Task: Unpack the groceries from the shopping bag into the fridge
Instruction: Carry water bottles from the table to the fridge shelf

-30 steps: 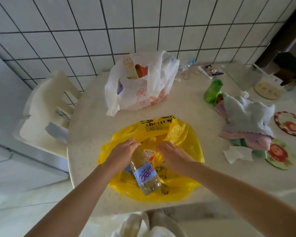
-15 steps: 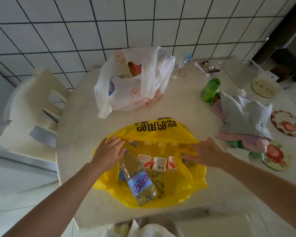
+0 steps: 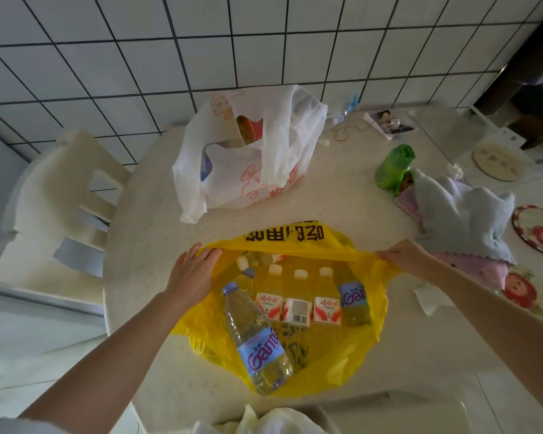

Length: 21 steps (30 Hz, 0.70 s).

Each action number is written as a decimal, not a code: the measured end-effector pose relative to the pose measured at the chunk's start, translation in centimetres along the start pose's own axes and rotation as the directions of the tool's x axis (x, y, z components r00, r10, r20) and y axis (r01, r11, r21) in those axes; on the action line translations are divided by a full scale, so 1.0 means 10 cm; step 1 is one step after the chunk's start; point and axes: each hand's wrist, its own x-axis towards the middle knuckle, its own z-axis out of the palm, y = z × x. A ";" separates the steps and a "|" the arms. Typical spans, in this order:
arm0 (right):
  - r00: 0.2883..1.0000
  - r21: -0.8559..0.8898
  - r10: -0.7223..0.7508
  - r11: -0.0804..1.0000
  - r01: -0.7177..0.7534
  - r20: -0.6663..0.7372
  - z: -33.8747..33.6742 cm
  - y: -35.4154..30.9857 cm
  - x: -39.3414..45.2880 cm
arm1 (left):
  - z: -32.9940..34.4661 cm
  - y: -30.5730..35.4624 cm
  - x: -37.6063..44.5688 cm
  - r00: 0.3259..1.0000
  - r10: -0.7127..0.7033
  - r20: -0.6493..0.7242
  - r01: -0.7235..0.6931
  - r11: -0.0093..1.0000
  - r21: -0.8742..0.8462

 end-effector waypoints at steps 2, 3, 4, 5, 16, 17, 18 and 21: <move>0.998 0.183 0.039 0.983 -0.028 -0.056 -0.08 0.06 0.03 | -0.04 0.04 0.04 1.000 -0.009 0.026 0.009 1.000 -0.019; 0.994 0.225 0.028 0.974 -0.004 -0.106 -0.11 0.05 0.05 | -0.06 0.07 0.06 1.000 -0.010 0.022 0.011 1.000 -0.028; 0.986 0.186 -0.019 0.981 0.049 -0.163 -0.12 0.03 0.07 | -0.08 0.10 0.09 1.000 -0.008 -0.008 0.008 0.999 -0.043; 0.974 0.078 -0.099 0.990 0.118 -0.206 -0.13 -0.03 0.07 | -0.10 0.13 0.13 0.999 -0.003 -0.053 0.000 0.998 -0.064; 0.767 -0.565 -0.579 0.548 0.617 0.276 0.73 -0.62 -0.26 | -0.12 0.44 0.25 0.981 0.158 -0.117 -0.167 0.983 -0.079; 0.785 -0.584 -0.546 0.549 0.598 0.291 0.72 -0.57 -0.23 | -0.12 0.41 0.26 0.988 0.138 -0.066 -0.141 0.989 -0.047; 0.807 -0.593 -0.514 0.566 0.573 0.290 0.69 -0.54 -0.20 | -0.13 0.37 0.27 0.992 0.123 -0.018 -0.123 0.992 -0.011; 0.875 -0.590 -0.437 0.657 0.469 0.210 0.56 -0.42 -0.02 | -0.16 0.27 0.31 0.995 0.060 0.076 -0.063 0.997 0.043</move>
